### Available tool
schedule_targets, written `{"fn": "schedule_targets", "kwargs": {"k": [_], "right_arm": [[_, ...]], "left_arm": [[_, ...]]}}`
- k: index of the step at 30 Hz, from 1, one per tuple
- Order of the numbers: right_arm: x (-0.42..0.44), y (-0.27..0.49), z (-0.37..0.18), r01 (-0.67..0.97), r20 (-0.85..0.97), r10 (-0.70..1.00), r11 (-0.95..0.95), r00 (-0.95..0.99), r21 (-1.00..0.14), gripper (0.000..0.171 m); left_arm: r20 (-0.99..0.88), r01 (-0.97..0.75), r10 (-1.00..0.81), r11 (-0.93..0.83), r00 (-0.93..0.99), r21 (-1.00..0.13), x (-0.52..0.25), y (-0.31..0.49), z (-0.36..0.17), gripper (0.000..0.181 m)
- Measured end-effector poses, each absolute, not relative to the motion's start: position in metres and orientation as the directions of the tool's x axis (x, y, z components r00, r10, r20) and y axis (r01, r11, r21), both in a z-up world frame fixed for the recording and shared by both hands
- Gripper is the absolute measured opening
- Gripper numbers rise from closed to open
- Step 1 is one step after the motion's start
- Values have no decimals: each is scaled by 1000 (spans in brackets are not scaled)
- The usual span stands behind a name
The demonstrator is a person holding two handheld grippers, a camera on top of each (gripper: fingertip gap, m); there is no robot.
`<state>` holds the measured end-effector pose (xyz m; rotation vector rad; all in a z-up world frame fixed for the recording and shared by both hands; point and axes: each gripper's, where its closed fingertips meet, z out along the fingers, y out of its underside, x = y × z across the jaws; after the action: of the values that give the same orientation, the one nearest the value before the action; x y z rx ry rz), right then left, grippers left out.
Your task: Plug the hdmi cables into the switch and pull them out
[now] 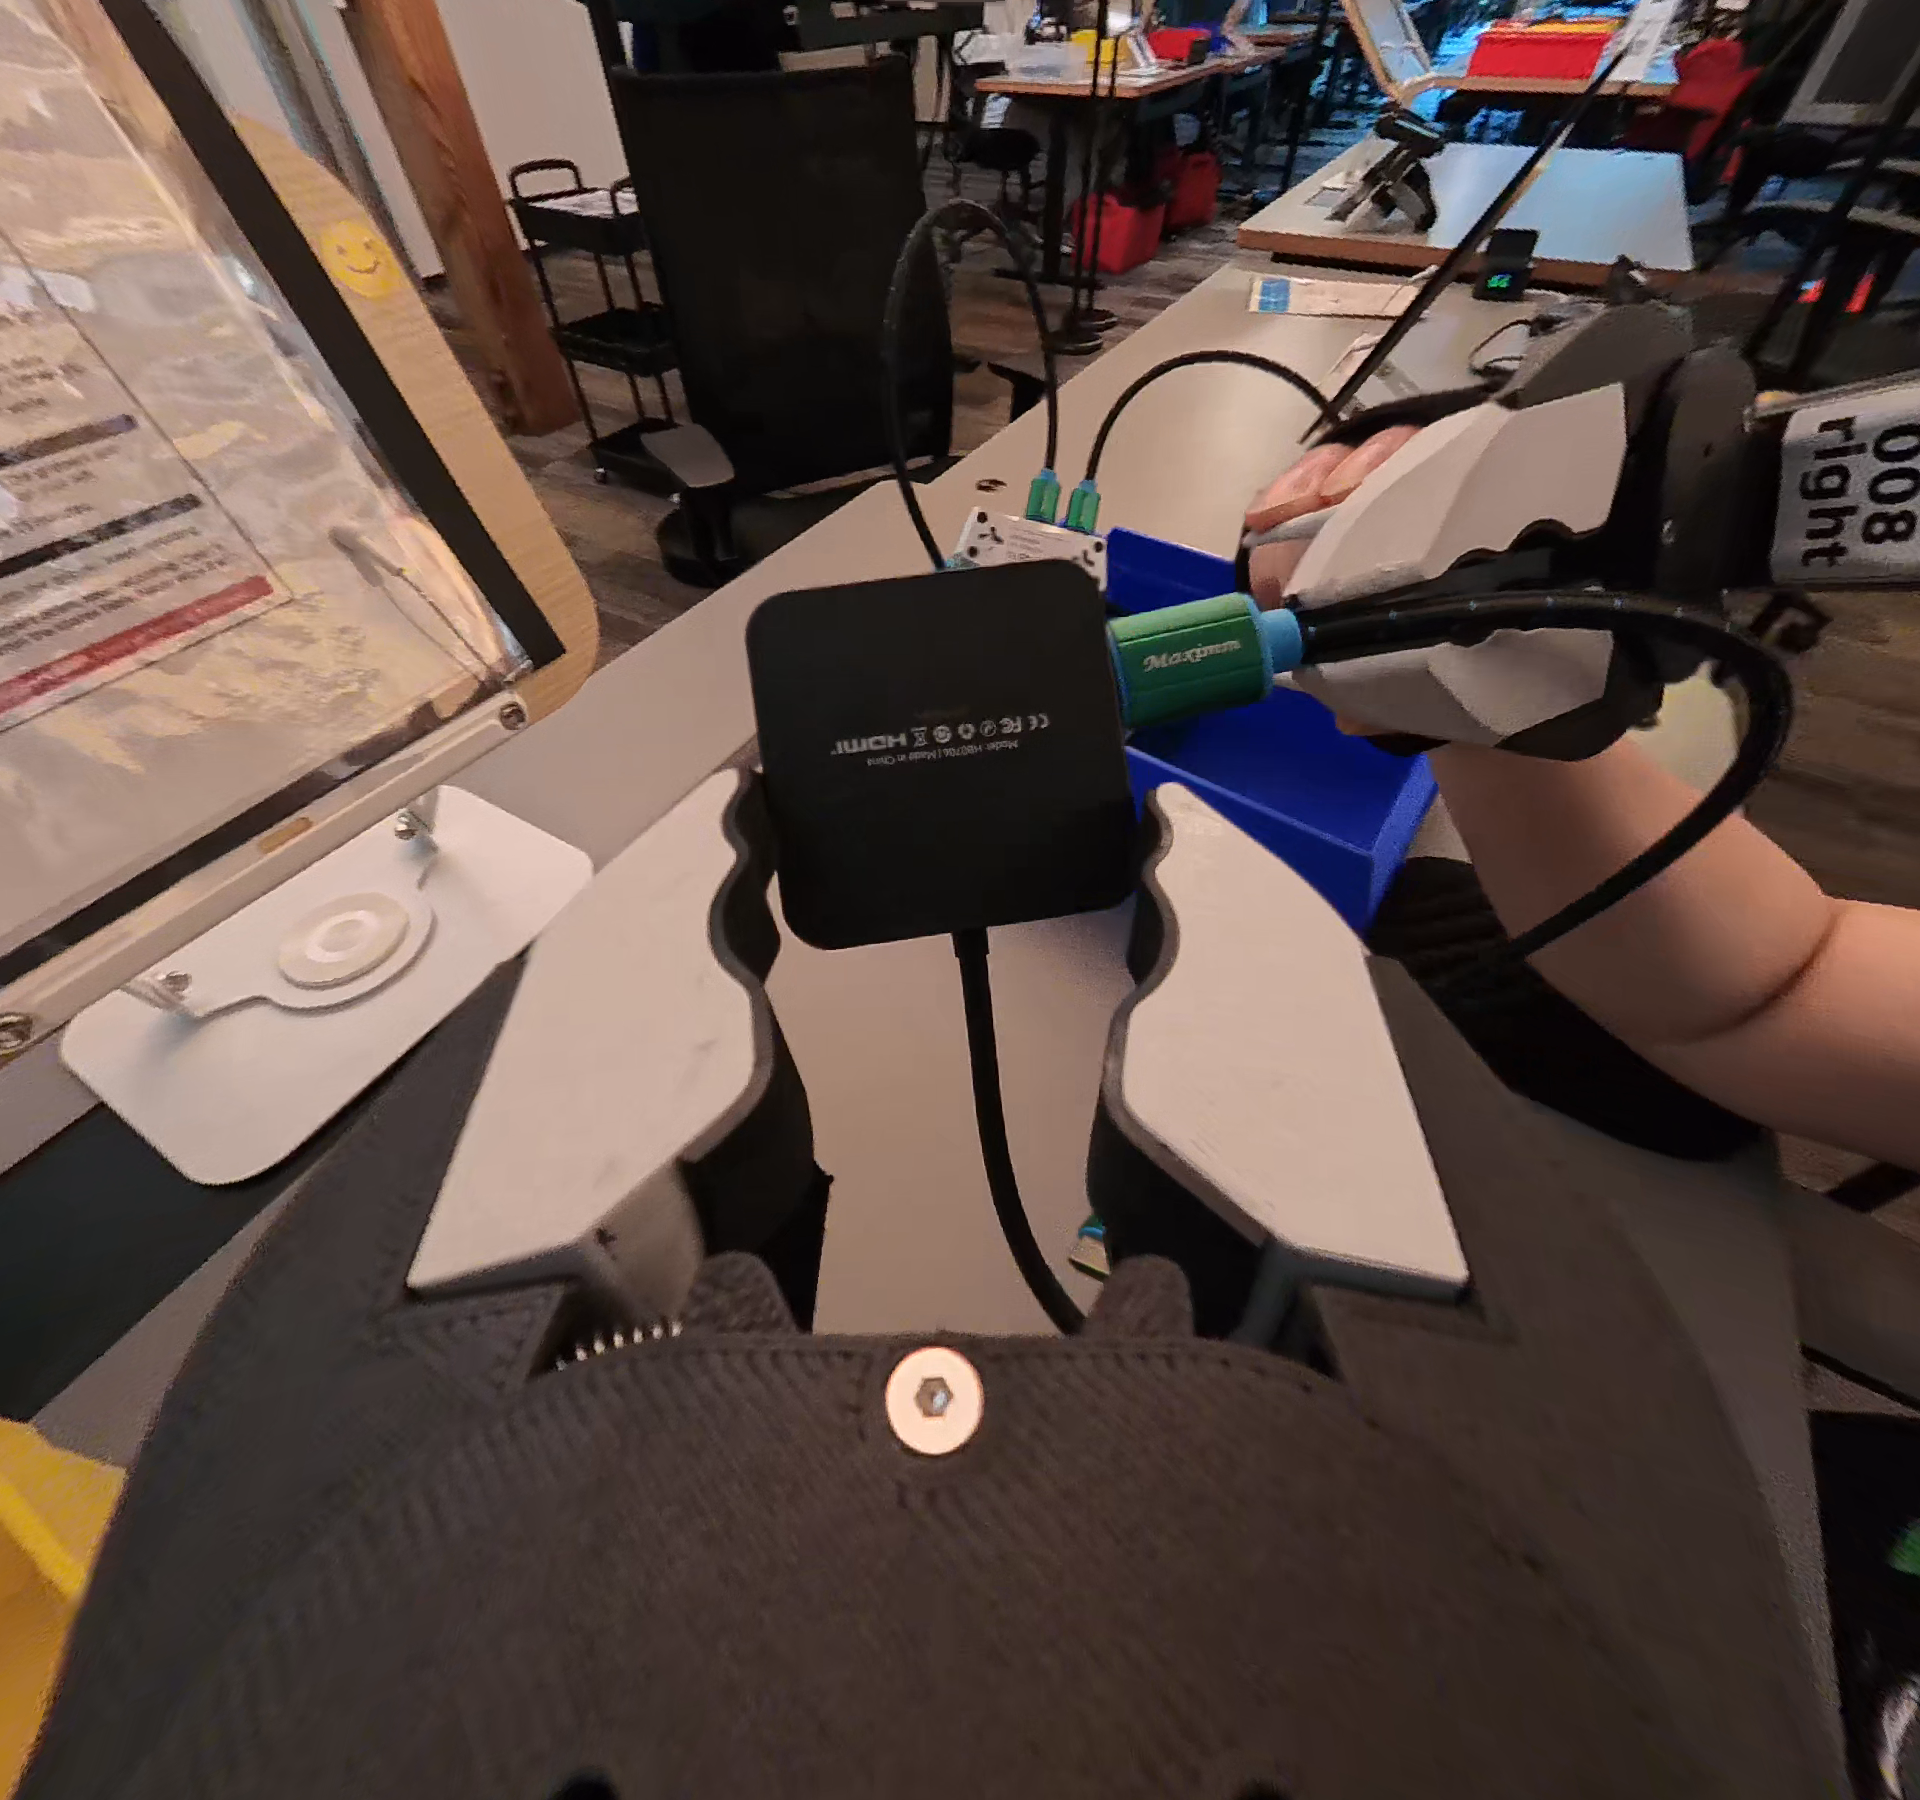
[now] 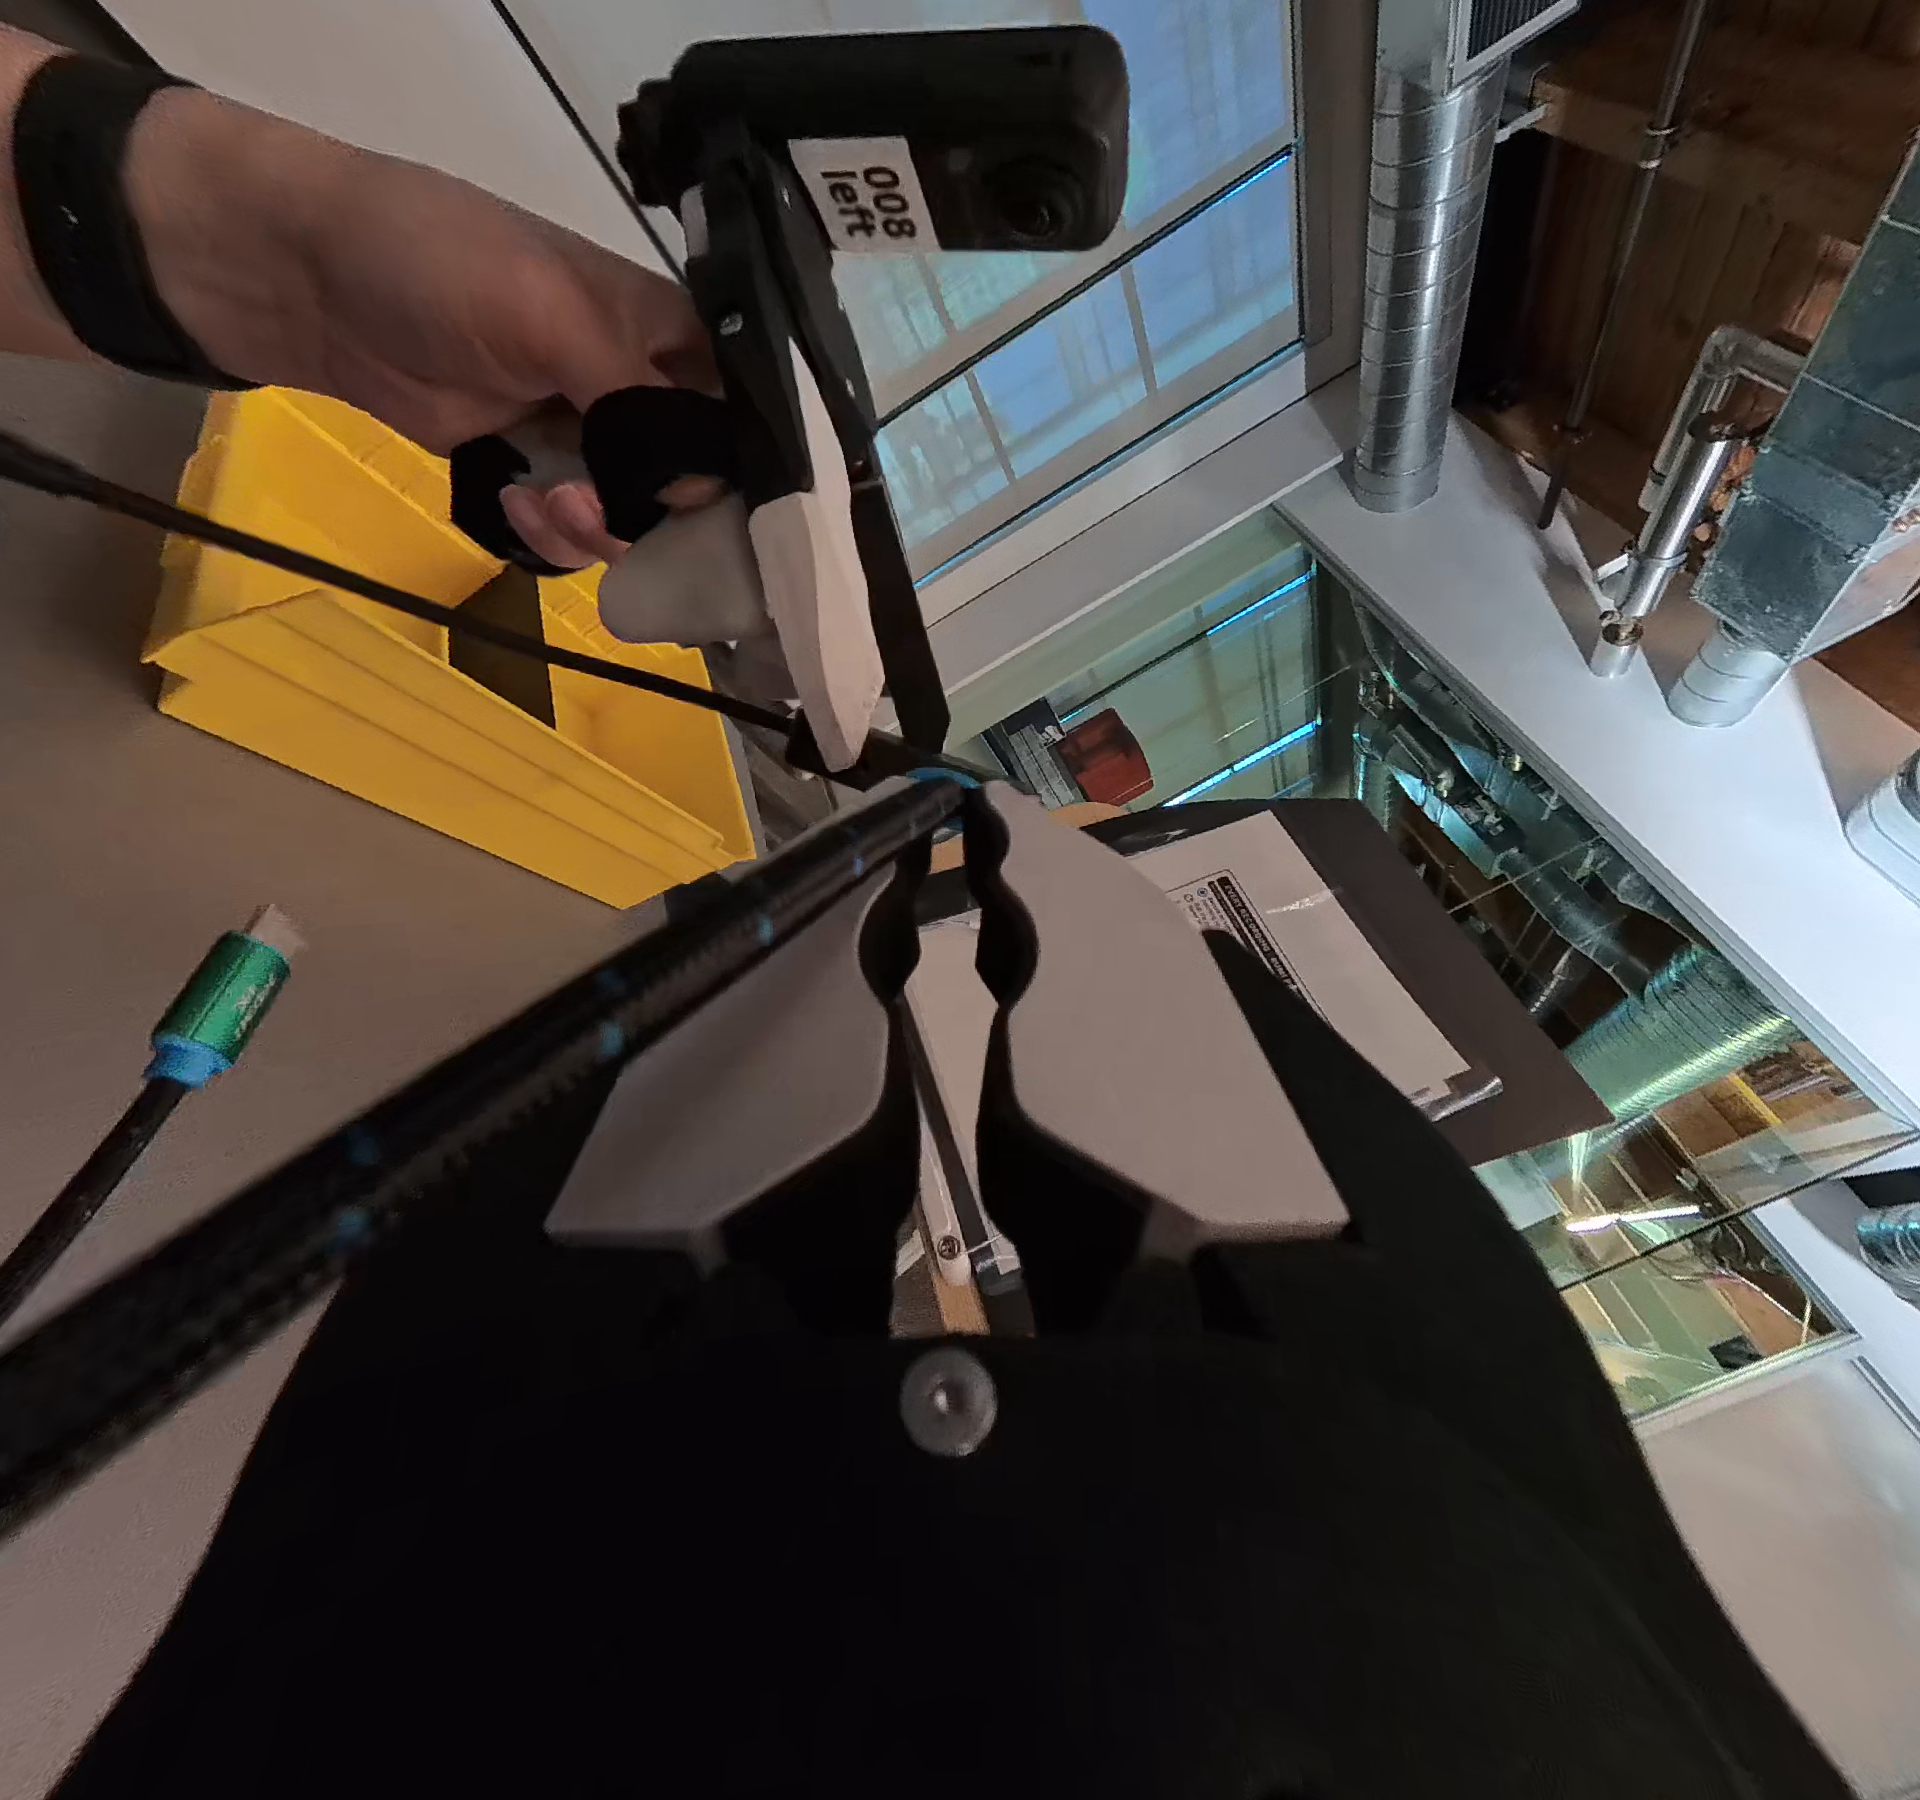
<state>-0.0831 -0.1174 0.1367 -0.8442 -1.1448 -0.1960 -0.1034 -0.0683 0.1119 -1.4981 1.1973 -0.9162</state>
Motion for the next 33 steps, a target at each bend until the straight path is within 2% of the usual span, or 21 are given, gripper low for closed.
{"fn": "schedule_targets", "kwargs": {"k": [8,15,17,20,22,24,26,28,30,33], "right_arm": [[-85,-110,137,546,853,208,690,479,-475,8],[-82,-108,137,556,853,211,679,477,-479,7],[-76,-113,142,506,837,244,702,489,-500,7],[-69,-129,150,432,823,302,735,481,-522,7],[-67,-140,155,389,821,326,758,469,-523,7],[-70,-150,156,354,831,337,786,443,-507,8],[-77,-159,152,321,845,361,807,395,-495,8],[-82,-161,149,304,850,372,816,373,-491,8],[-83,-164,152,247,832,397,825,388,-509,8],[-78,-157,157,149,719,552,740,421,-656,9]], "left_arm": [[-40,-235,-949,-36,312,-971,-109,-62,116,66],[-66,-253,-934,-27,351,-967,-107,-59,113,66],[-84,-211,-936,11,343,-977,-105,-65,123,65],[21,-126,-973,-51,232,-991,-104,-82,133,61],[138,-52,-980,-147,145,-988,-111,-86,138,48],[287,19,-958,-286,25,-958,-115,-86,143,60],[413,-57,-895,-410,-171,-910,-111,-101,135,68],[492,-168,-785,-464,-376,-870,-107,-129,128,46],[480,-203,-732,-439,-484,-875,-104,-144,127,24],[467,-138,-702,-474,-537,-870,-105,-146,139,14]]}}
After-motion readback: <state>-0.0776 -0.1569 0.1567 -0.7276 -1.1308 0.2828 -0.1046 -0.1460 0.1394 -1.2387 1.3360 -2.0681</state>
